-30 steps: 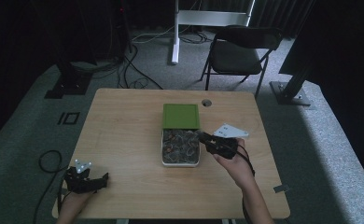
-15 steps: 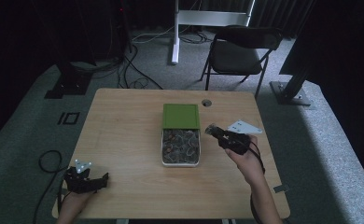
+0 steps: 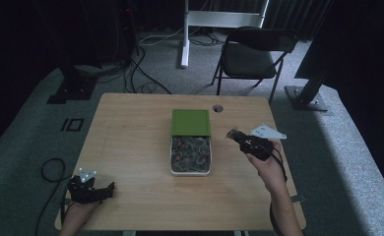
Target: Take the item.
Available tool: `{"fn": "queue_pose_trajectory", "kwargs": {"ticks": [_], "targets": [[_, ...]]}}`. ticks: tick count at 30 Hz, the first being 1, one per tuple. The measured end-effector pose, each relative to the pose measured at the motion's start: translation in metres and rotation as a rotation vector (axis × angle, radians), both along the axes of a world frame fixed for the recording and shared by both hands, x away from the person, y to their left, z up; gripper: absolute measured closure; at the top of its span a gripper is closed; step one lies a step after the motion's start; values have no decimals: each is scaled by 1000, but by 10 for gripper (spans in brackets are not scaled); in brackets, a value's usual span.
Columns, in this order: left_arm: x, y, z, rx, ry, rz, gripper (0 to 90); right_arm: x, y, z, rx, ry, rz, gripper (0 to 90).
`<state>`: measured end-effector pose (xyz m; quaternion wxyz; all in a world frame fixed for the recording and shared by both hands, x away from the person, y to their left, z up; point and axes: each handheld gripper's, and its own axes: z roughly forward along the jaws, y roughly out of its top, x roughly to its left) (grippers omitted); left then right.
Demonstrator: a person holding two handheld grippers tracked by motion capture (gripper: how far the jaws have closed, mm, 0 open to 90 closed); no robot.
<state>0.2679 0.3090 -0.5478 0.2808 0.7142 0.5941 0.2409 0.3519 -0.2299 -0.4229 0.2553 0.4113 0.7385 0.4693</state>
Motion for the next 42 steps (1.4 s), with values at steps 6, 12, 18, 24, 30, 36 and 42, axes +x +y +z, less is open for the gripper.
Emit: {"fn": "queue_pose_trajectory", "kwargs": {"ticks": [6,12,18,24,30,36,42], "targets": [[0,0,0,1,1,-1,2,1,-16,3,9,-12,-36,795],[0,0,0,1,1,-1,2,4,-31,3,13,-12,-72,795],[0,0,0,1,1,-1,2,8,-43,3,11,-11,-101,794],[0,0,0,1,1,-1,2,15,-51,0,7,-4,-128,794],[0,0,0,1,1,-1,2,18,-59,-3,7,-4,-154,794],[0,0,0,1,1,-1,2,24,-66,-7,3,10,-183,794],[0,0,0,1,1,-1,2,33,-75,-14,5,21,-216,794]]}}
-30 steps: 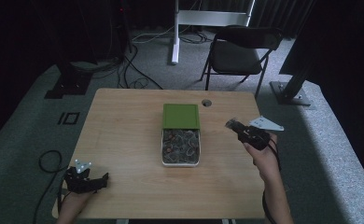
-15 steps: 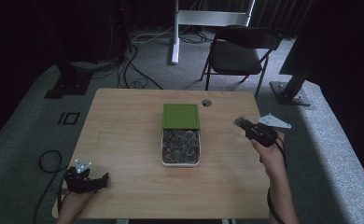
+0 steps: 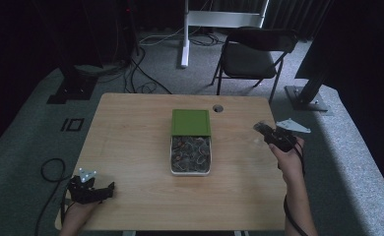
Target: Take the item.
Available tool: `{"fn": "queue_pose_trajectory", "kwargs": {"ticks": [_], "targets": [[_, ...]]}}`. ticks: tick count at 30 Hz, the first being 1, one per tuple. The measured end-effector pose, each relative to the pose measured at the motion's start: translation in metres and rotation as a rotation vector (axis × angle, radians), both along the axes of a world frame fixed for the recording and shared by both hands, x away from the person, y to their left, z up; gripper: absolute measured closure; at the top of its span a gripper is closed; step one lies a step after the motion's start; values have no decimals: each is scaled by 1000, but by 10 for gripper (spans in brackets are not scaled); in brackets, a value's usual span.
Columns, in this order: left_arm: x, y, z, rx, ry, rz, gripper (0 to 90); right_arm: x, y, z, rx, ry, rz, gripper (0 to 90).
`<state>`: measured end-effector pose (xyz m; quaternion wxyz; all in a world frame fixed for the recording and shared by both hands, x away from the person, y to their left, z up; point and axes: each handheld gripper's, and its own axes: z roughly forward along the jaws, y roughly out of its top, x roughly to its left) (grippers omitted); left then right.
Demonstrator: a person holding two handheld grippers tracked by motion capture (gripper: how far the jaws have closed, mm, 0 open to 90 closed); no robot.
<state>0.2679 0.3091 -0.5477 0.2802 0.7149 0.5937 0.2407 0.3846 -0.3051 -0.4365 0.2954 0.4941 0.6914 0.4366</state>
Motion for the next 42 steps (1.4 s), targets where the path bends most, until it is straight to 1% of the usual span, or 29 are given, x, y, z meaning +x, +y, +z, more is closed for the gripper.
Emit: {"fn": "queue_pose_trajectory", "kwargs": {"ticks": [7,9,12,18,20,25,26,29,34,37,39,42], "targets": [[0,0,0,0,0,0,2,11,-8,-3,1,13,-40,794],[0,0,0,0,0,0,2,13,-10,-3,19,11,-47,793],[0,0,0,0,0,0,2,16,-12,-4,13,11,-64,794],[0,0,0,0,0,0,2,22,-17,-9,-12,33,-86,794],[0,0,0,0,0,0,2,23,-17,-10,-6,36,-88,794],[0,0,0,0,0,0,2,26,-18,-17,-26,61,-99,793],[0,0,0,0,0,0,2,27,-19,-18,-18,64,-100,793],[0,0,0,0,0,0,2,27,-20,-21,-19,74,-105,793],[0,0,0,0,0,0,2,28,-22,-23,-24,80,-108,792],[0,0,0,0,0,0,2,29,-22,-25,-24,96,-105,785],[0,0,0,0,0,0,2,29,-22,-26,-31,97,-114,784],[0,0,0,0,0,0,2,30,-21,-28,-35,107,-111,775]]}}
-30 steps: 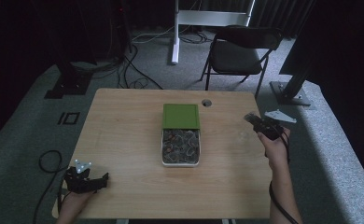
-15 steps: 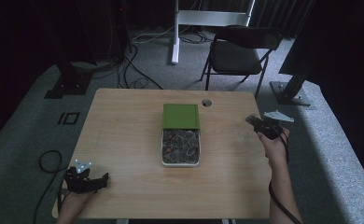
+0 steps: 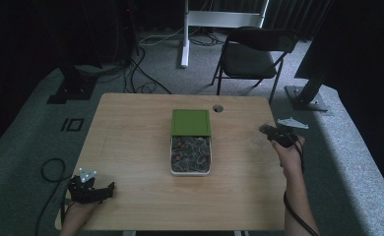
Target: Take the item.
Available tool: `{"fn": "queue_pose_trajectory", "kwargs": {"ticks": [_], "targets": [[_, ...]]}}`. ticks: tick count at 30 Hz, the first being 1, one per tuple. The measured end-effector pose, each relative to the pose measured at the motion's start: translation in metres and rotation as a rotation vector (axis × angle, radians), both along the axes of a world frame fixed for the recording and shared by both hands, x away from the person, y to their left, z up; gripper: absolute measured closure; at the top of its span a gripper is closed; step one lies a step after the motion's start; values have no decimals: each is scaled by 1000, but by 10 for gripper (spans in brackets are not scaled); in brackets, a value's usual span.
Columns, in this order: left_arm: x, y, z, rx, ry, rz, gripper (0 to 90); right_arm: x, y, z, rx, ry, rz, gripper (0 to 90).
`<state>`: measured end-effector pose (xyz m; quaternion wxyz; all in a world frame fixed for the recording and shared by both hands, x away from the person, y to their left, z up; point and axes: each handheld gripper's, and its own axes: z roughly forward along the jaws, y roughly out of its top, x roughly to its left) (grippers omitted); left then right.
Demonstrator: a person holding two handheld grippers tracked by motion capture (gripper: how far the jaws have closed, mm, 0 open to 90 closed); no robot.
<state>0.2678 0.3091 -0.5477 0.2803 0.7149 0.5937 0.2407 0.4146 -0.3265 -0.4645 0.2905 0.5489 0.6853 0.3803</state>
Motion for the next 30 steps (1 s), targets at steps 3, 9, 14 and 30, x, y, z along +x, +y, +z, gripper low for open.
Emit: {"fn": "queue_pose_trajectory", "kwargs": {"ticks": [3,9,14,30], "targets": [[0,0,0,0,0,0,2,1,-1,-2,5,3,-3,751],[0,0,0,0,0,0,2,0,-2,2,26,-11,0,662],[0,0,0,0,0,0,2,-2,-1,8,42,-30,18,597],[0,0,0,0,0,0,2,-16,8,12,58,-47,65,487]]}}
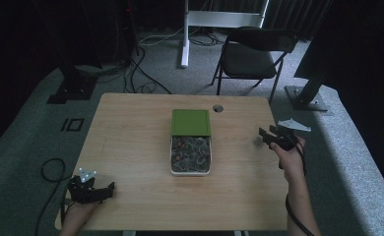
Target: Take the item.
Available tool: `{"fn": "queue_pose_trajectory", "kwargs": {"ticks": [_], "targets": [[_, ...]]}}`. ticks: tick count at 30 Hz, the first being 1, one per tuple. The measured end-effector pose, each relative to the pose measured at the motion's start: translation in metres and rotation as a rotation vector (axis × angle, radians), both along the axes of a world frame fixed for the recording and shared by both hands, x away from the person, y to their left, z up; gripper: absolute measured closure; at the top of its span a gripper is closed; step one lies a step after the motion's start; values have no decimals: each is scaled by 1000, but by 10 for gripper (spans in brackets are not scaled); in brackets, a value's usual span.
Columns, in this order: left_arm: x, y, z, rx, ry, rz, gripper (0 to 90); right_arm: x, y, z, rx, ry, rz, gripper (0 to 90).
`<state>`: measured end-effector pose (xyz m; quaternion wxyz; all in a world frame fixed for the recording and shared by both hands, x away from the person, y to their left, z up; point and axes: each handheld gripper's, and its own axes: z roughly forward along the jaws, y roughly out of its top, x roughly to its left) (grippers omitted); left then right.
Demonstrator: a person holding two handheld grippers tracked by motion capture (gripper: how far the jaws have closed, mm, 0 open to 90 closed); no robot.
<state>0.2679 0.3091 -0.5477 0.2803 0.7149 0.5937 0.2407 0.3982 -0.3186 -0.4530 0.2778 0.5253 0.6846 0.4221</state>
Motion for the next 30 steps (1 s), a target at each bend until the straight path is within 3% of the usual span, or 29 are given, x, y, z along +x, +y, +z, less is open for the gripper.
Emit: {"fn": "queue_pose_trajectory", "kwargs": {"ticks": [17,23,30], "targets": [[0,0,0,0,0,0,2,-23,6,3,-8,-25,49,397],[0,0,0,0,0,0,2,-32,9,4,32,-19,52,277],[0,0,0,0,0,0,2,-38,10,2,21,-18,59,178]]}}
